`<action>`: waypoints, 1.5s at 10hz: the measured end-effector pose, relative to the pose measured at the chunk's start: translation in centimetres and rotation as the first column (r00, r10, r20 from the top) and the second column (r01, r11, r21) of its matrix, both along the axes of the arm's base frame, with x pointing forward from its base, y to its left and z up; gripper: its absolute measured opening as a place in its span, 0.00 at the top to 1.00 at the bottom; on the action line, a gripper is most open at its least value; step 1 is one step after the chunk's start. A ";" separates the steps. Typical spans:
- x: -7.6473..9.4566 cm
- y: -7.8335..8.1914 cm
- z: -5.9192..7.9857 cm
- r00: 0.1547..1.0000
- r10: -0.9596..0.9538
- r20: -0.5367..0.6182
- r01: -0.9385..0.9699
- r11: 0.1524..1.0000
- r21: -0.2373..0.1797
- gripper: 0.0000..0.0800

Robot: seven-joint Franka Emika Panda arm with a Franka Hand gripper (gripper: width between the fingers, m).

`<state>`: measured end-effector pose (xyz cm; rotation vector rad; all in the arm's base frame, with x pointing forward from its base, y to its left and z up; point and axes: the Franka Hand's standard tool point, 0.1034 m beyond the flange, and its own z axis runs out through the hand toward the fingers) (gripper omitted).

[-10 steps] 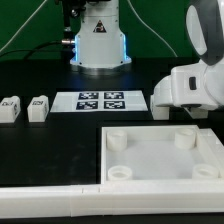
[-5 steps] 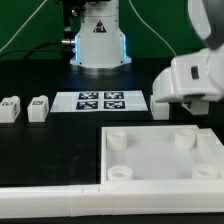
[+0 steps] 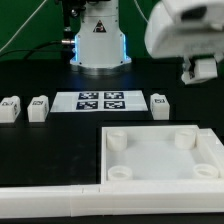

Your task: Assemble one leg

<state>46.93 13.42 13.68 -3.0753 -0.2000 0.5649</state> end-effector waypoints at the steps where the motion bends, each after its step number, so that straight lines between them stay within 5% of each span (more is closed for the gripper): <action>1: 0.9 -0.4 1.3 0.997 -0.021 0.072 0.021 1.000 0.003 0.64; 2: 1.5 0.0 2.5 0.988 -0.027 0.149 0.025 1.000 0.013 0.64; 7: 1.8 0.7 1.8 0.773 -0.090 0.628 0.003 0.990 0.138 0.64; 9: 4.3 0.0 2.3 0.655 -0.105 0.749 -0.031 0.986 0.166 0.64; 12: 10.2 -0.8 2.6 0.627 -0.060 0.777 -0.071 0.988 0.135 0.64; 15: 10.7 -0.9 1.8 0.620 -0.051 0.783 -0.081 0.988 0.129 0.63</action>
Offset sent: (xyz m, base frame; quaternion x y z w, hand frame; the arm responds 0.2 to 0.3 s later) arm 0.0000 0.0000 0.0000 0.0000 0.2667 0.0000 0.9638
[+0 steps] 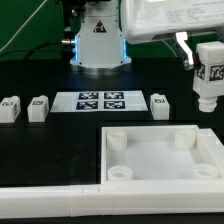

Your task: Assemble one leg

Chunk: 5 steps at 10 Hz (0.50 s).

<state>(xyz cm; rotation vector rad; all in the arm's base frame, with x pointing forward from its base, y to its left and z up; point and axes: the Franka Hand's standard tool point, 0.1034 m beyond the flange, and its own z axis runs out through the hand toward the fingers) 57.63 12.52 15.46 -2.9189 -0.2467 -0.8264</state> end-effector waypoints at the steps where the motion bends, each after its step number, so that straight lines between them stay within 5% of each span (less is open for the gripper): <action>1: 0.0 0.0 -0.1 1.000 0.001 -0.002 -0.001 1.000 -0.001 0.63; 3: 0.1 -0.1 -0.5 1.000 0.008 -0.009 -0.008 1.000 -0.007 0.63; 5: 2.6 -0.1 -1.6 0.999 0.027 -0.042 -0.028 0.999 -0.026 0.63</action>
Offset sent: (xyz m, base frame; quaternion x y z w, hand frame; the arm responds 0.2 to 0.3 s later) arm 0.0615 -0.0201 -0.0206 -0.0902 -0.0475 -0.1096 0.9887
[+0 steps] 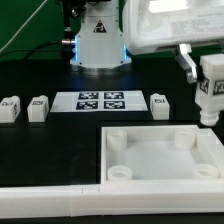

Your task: Assemble one leg

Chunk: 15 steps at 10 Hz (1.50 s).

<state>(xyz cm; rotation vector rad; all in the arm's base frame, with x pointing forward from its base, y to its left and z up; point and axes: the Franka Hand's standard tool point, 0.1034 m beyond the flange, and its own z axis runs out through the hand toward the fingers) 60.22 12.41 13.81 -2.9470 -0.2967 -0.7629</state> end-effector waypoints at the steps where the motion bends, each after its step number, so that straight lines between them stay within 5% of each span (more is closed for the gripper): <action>1: 0.3 -0.5 -1.1 1.000 -0.005 -0.010 0.005 1.000 -0.002 0.63; 6: 1.1 -1.5 -4.2 1.000 -0.013 -0.026 0.013 1.000 -0.004 0.63; 15: 2.1 -0.8 -5.0 1.000 -0.003 -0.020 0.003 1.000 -0.001 0.63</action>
Offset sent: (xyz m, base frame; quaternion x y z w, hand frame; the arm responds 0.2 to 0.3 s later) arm 0.0210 -0.0052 -0.0169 0.0143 0.0241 0.0073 0.9996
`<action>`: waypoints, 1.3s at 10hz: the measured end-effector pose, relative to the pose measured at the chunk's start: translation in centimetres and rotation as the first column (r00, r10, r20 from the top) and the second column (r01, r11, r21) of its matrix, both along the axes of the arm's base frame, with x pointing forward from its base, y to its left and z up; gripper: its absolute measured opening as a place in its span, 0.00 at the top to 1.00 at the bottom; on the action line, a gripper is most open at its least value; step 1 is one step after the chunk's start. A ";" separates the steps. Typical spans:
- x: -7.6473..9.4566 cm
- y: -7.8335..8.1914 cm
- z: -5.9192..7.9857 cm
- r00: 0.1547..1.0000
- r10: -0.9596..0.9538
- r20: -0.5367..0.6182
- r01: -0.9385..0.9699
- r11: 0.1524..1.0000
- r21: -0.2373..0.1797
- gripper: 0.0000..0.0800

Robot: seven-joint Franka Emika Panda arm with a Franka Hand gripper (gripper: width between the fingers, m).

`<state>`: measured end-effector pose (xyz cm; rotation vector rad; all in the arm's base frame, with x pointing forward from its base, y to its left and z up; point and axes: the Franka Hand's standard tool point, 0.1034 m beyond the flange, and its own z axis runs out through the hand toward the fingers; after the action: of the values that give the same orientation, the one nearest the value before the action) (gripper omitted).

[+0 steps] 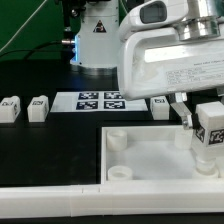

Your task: Assemble one leg

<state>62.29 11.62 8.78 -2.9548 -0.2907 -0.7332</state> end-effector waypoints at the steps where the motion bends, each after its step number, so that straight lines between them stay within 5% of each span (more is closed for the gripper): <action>1: 0.0 0.1 -0.3 1.000 0.001 0.004 -0.001 1.000 0.001 0.63; 5: -0.3 0.0 -1.6 1.000 -0.003 0.008 0.003 1.000 0.003 0.63; 10: 0.1 0.0 -1.6 0.997 -0.017 0.071 0.016 1.000 0.015 0.63; 13: 0.1 0.0 -1.6 0.997 -0.018 0.071 0.017 1.000 0.015 0.23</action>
Offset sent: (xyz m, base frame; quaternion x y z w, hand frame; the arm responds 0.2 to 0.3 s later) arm 0.0030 0.0026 -0.0125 -0.0025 0.0129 0.0049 0.9999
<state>62.39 11.60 7.17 -2.9260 -0.2643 -0.8399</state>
